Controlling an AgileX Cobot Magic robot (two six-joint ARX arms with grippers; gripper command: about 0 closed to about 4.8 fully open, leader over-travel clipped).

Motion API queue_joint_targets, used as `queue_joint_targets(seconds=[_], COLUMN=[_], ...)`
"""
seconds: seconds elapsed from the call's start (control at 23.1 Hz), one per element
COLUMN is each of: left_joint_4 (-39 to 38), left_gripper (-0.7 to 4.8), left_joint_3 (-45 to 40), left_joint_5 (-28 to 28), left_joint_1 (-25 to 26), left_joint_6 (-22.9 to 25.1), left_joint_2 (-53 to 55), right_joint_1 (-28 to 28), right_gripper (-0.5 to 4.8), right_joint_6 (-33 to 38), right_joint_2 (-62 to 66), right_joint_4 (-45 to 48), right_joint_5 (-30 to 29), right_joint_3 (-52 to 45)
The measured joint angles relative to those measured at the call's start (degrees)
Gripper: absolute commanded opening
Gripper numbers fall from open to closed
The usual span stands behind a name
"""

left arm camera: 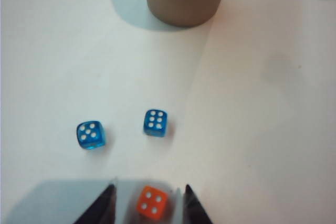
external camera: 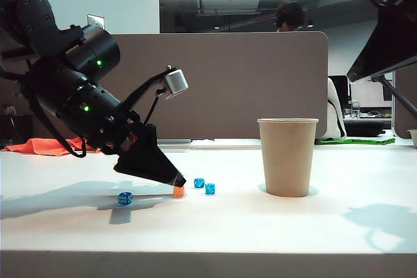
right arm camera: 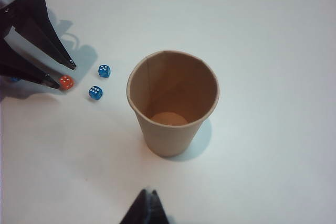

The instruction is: Pick up the dice with a different color and drop it into the paper cup.

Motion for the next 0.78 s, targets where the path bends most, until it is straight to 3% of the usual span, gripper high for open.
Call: queue_joint_targets(seconds=[0.78], left_joint_4=[-1.40], left_gripper=[1.60], left_joint_3=[0.11], left_joint_5=[1.22], left_joint_1=[-0.02], left_joint_6=[-1.33], left_joint_2=[0.87], right_joint_1=[0.00], right_gripper=[-0.01], right_joint_6=[0.02], right_joint_2=[0.07], right_joint_4=[-0.04], right_joint_5=[0.02], right_joint_3=[0.00])
